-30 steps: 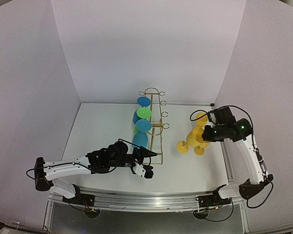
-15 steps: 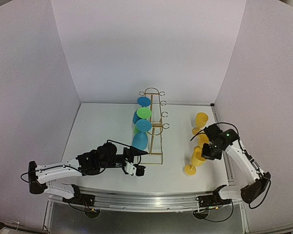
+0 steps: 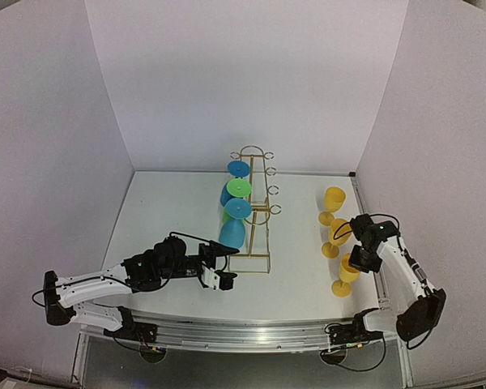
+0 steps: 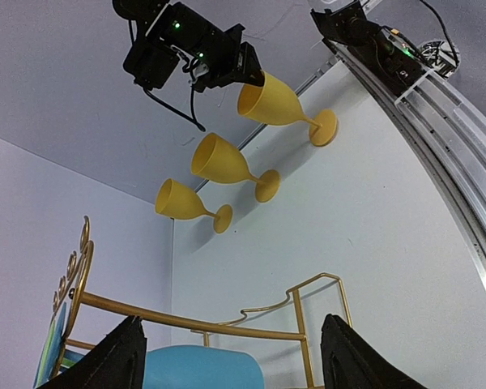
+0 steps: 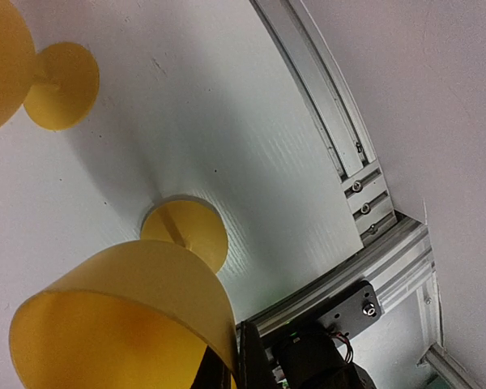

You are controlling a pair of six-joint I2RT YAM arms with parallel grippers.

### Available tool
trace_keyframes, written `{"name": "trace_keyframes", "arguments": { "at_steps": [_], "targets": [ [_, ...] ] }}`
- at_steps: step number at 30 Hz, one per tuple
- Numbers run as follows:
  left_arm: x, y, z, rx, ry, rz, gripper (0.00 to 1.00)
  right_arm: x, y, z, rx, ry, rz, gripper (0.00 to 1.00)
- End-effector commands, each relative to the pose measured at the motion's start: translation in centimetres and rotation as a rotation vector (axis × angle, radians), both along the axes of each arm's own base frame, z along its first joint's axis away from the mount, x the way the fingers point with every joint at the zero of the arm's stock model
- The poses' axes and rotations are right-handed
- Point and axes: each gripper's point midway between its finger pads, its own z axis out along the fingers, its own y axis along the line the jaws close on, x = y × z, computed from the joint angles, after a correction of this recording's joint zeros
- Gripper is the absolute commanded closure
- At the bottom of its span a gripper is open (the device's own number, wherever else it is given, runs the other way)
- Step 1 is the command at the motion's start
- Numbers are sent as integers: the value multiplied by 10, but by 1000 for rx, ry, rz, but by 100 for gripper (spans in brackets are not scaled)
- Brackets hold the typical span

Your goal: Take the wine glass off the wine glass rack

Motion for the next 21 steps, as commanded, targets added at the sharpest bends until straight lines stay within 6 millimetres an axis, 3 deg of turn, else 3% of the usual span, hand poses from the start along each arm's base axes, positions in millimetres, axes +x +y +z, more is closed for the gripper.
{"name": "trace_keyframes", "arguments": {
  "at_steps": [1, 6, 13, 21],
  "targets": [
    [0, 3, 20, -65, -26, -8, 27, -56, -14, 4, -50, 181, -30, 100],
    [3, 3, 19, -67, -27, -6, 27, -62, -8, -2, -3, 189, -21, 100],
    [4, 2, 18, -67, -32, -11, 26, -51, 7, -15, 87, 119, -31, 100],
    [4, 2, 17, -63, -34, -9, 27, -46, 4, -15, 64, 120, -10, 100]
  ]
}}
